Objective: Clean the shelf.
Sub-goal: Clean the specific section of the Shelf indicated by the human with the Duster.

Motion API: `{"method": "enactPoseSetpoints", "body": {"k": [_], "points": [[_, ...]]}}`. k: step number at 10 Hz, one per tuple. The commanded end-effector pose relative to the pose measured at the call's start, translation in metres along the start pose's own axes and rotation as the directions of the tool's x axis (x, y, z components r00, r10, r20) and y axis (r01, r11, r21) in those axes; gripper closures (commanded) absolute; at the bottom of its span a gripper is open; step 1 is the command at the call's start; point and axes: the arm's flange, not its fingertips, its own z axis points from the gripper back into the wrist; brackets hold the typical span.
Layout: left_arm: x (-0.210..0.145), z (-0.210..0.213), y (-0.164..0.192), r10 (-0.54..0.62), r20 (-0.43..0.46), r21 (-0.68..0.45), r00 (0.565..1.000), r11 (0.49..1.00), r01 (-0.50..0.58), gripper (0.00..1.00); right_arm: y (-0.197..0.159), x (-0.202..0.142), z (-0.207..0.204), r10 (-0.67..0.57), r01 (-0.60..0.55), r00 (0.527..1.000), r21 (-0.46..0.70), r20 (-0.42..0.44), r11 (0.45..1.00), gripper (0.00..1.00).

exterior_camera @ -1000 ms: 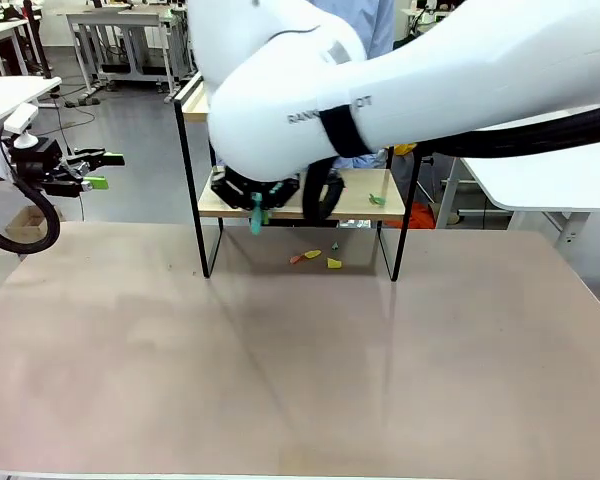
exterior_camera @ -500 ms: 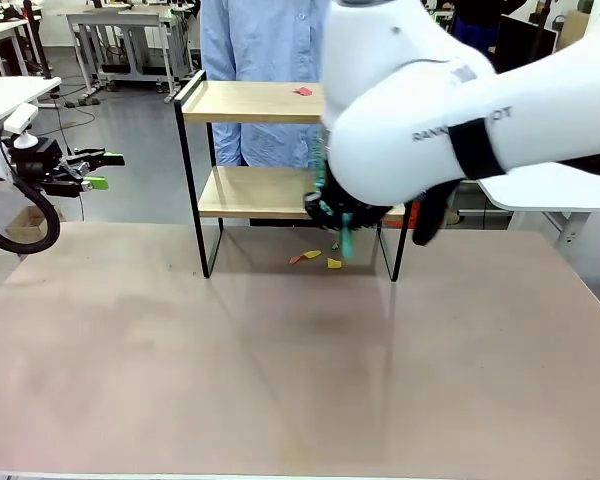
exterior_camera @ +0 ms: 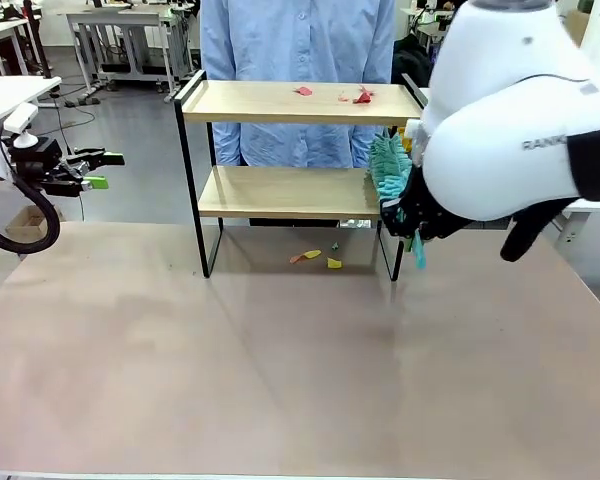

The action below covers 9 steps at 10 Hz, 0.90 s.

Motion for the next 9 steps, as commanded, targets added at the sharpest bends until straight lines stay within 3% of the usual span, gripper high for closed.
{"method": "enactPoseSetpoints", "body": {"k": [1,5,7,9], "points": [[0.002,0.0,-0.002,-0.007,-0.007,-0.007,1.0,1.0,0.007,0.0,0.008,0.002,-0.014,0.007,-0.008,0.999,-0.034,-0.038,0.999,0.87],[0.002,0.0,-0.002,-0.007,-0.007,-0.007,1.0,1.0,0.007,0.0,0.006,-0.005,-0.011,0.015,-0.015,1.0,-0.021,-0.02,1.0,0.87],[0.002,0.0,-0.002,-0.007,-0.007,-0.007,1.0,1.0,0.007,0.0,-0.014,-0.006,0.027,-0.014,0.009,0.988,0.034,0.152,0.999,0.87],[0.002,0.0,-0.002,-0.007,-0.007,-0.007,1.0,1.0,0.007,0.0,-0.026,-0.01,0.051,0.014,-0.025,0.969,0.041,0.247,0.999,0.87]]}}
